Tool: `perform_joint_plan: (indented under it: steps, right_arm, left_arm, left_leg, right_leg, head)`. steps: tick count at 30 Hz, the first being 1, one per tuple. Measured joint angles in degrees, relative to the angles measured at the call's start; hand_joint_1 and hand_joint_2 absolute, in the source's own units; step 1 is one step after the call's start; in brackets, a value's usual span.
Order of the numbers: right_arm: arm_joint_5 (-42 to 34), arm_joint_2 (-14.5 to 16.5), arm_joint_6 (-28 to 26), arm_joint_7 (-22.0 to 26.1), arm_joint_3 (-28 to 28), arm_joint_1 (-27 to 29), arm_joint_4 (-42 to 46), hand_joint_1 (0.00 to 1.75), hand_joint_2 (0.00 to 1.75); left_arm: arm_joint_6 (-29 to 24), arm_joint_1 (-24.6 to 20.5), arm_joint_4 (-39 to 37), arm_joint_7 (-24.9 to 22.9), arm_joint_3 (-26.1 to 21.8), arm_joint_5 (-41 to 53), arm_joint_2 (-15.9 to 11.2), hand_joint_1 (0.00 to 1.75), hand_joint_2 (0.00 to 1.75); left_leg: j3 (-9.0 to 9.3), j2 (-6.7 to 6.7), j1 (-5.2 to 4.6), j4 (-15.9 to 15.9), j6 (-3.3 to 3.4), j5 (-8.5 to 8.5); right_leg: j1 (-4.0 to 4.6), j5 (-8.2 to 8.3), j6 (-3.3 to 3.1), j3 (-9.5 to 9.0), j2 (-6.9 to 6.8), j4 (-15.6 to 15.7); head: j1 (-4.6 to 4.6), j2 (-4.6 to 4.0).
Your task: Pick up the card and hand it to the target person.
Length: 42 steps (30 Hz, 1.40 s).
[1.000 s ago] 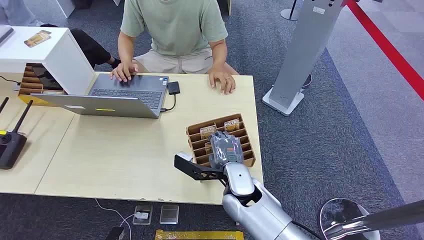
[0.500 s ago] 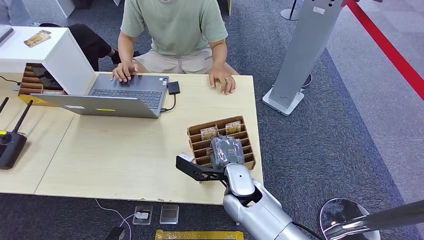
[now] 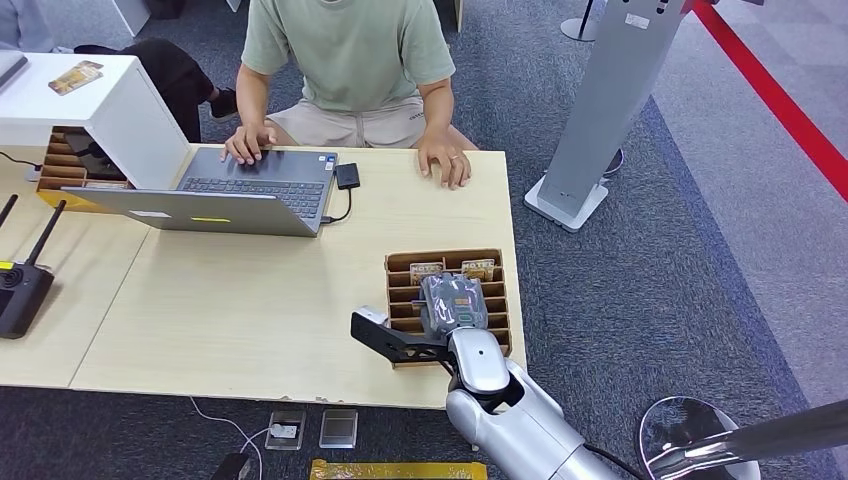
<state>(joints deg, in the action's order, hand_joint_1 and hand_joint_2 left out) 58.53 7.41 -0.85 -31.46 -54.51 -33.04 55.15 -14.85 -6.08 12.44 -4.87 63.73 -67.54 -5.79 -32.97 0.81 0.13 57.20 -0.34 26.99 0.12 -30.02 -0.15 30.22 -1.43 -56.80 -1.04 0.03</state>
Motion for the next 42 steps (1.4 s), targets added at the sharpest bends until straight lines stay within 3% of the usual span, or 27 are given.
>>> perform_joint_plan:
  steps: [12, 22, 30, 35, 42]
  right_arm:
    - [0.4, -0.36, -2.75, 0.63, 0.3, 0.29, 1.96, 1.34, 1.75]
    - [0.28, -4.83, -4.72, -0.27, 3.24, 2.17, 19.23, 1.34, 1.75]
    - [-6.59, -7.49, -5.63, 1.69, 5.44, 1.76, 28.36, 1.34, 1.75]
    - [-11.78, -5.89, -7.83, 7.45, 5.28, -4.47, 22.25, 1.34, 1.75]
    - [-22.83, -1.15, -10.63, 24.34, 5.39, -17.32, 0.58, 1.34, 1.75]
  left_arm:
    - [-0.85, 0.05, 0.0, 0.0, 0.0, -0.7, 0.0, 0.0, 1.75]
    - [-0.92, 0.26, 0.0, -0.37, 0.0, -1.28, 0.0, 0.0, 1.75]
    - [-0.81, 0.28, 0.0, -0.66, 0.0, -1.12, 0.0, 0.0, 1.75]
    - [-0.26, 0.06, 0.0, 1.59, 0.04, 0.53, 0.0, 0.0, 1.75]
    - [0.85, -0.35, 0.0, 3.6, 0.61, 2.34, 0.0, 0.0, 1.75]
  left_leg:
    - [0.01, 0.01, 0.0, 0.0, 0.0, -0.01]
    - [0.01, 0.03, 0.0, 0.01, 0.0, 0.0]
    - [-0.01, 0.03, 0.0, 0.01, 0.0, 0.0]
    - [-0.03, 0.02, 0.0, 0.01, -0.01, -0.02]
    - [-0.04, -0.09, 0.0, 0.01, 0.01, -0.09]
  right_leg:
    - [0.0, 0.0, 0.0, 0.01, 0.0, 0.0]
    - [0.0, 0.0, 0.0, 0.03, 0.02, 0.01]
    - [0.0, 0.01, 0.0, 0.01, 0.03, 0.01]
    - [0.0, 0.01, -0.01, 0.0, 0.03, -0.04]
    - [0.0, 0.04, -0.03, 0.0, -0.07, -0.06]
  head:
    - [-0.01, 0.0]
    - [0.01, 0.0]
    - [0.0, 0.0]
    - [-0.01, 0.0]
    - [-0.07, 0.0]
